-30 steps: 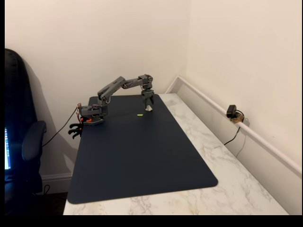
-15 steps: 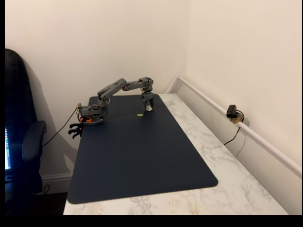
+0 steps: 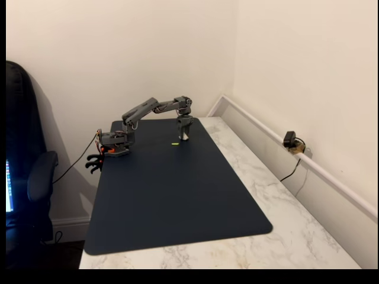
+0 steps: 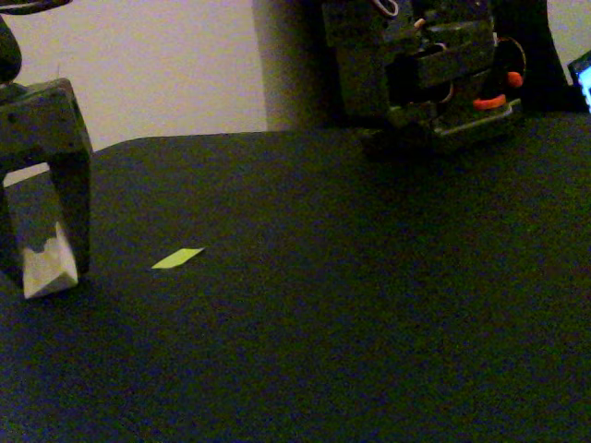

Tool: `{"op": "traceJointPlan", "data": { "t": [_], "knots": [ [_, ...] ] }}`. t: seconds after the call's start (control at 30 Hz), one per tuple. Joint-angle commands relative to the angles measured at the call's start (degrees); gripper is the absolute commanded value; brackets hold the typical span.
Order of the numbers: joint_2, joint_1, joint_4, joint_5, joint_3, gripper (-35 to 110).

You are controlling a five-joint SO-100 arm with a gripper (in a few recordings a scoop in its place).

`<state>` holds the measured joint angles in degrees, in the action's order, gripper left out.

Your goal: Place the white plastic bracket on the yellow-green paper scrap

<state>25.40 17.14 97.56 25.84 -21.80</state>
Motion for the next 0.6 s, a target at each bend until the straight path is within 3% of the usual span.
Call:
{"op": "traceJointPlan", "data": {
  "t": [0.0,0.57],
  "knots": [
    [7.2,-0.5,2.7,0.5,-2.1,0],
    [38.1,-2.3,2.1,2.3,-27.3,0]
  ]
}}
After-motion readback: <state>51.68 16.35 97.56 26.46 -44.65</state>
